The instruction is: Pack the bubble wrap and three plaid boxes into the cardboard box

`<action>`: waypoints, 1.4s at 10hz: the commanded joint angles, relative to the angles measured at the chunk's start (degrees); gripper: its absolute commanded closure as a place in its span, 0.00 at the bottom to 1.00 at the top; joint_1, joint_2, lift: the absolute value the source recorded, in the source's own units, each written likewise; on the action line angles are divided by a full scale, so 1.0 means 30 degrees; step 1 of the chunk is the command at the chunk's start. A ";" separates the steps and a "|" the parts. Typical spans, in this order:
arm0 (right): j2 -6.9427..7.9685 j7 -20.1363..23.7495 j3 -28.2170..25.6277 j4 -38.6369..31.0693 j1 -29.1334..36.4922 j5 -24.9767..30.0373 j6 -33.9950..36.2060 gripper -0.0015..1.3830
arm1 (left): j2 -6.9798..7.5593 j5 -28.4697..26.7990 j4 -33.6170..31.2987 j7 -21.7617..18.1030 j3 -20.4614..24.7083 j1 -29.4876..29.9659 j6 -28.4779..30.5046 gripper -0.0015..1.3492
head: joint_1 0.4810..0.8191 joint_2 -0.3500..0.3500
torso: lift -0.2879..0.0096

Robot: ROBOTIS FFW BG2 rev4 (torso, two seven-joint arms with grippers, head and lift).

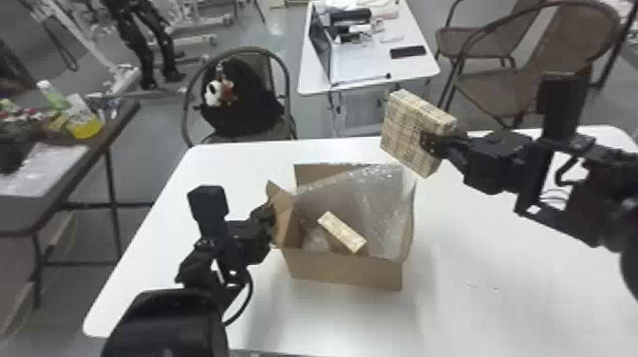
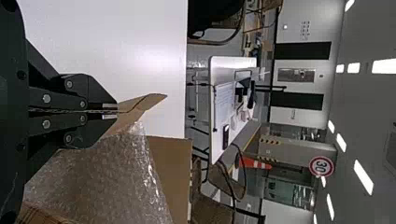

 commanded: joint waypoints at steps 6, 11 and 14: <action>0.0704 0.2696 0.3743 0.5824 -0.3157 -0.1439 -0.0805 0.80 | -0.0079 -0.0066 0.0111 -0.0010 -0.0195 -0.0139 0.0049 0.90 | 0.63 0.99 | 0.66; 0.0704 0.3546 0.3450 0.6029 -0.2952 -0.0531 -0.1185 0.10 | -0.0079 -0.0037 0.0111 -0.0010 -0.0165 -0.0109 0.0020 0.90 | 0.63 0.99 | 0.66; 0.0733 0.4366 0.1253 0.4710 -0.1839 0.0671 -0.1390 0.12 | -0.0079 -0.0008 0.0111 -0.0010 -0.0136 -0.0080 -0.0009 0.90 | 0.63 0.97 | 0.66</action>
